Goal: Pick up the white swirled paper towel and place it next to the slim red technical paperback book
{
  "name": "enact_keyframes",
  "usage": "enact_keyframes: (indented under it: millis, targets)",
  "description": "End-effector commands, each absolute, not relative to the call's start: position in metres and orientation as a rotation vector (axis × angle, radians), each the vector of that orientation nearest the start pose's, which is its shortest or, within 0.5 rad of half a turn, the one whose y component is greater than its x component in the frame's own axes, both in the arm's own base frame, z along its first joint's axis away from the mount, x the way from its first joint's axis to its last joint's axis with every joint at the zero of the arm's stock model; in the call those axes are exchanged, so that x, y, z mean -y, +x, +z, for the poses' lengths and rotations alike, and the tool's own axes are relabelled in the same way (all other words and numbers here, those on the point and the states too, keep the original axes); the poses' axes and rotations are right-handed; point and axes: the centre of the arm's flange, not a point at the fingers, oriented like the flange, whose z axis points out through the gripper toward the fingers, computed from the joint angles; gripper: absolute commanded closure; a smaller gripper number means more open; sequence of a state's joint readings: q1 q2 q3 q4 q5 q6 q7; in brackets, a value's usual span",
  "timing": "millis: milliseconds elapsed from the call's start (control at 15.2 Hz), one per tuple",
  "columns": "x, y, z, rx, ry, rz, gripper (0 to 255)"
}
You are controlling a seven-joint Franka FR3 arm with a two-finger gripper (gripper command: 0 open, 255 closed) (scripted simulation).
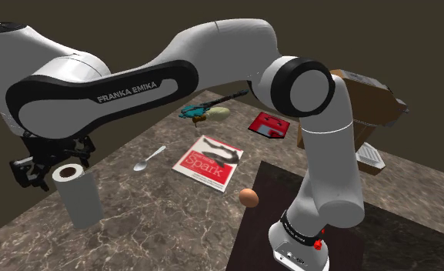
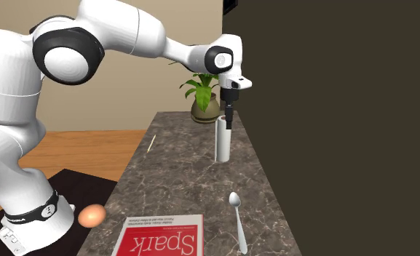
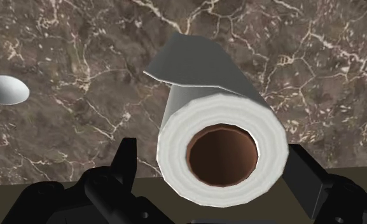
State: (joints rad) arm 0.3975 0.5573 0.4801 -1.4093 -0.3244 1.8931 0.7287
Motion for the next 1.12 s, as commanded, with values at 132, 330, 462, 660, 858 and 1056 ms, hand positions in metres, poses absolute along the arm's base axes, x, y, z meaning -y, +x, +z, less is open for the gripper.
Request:
enact_keyframes:
  millis: [132,330,462,660,858,1056]
  targets:
    - [-0.481,0.513,0.405,0.306,-3.175,-0.058,255]
    - [-0.481,0.513,0.405,0.306,-3.175,-0.058,255]
    - [-0.481,0.513,0.405,0.306,-3.175,-0.058,255]
    - [-0.481,0.512,0.410,0.306,-3.175,-0.058,255]
    - [-0.481,0.512,0.426,0.306,-3.175,-0.058,255]
    - [-0.481,0.512,0.442,0.306,-3.175,-0.058,255]
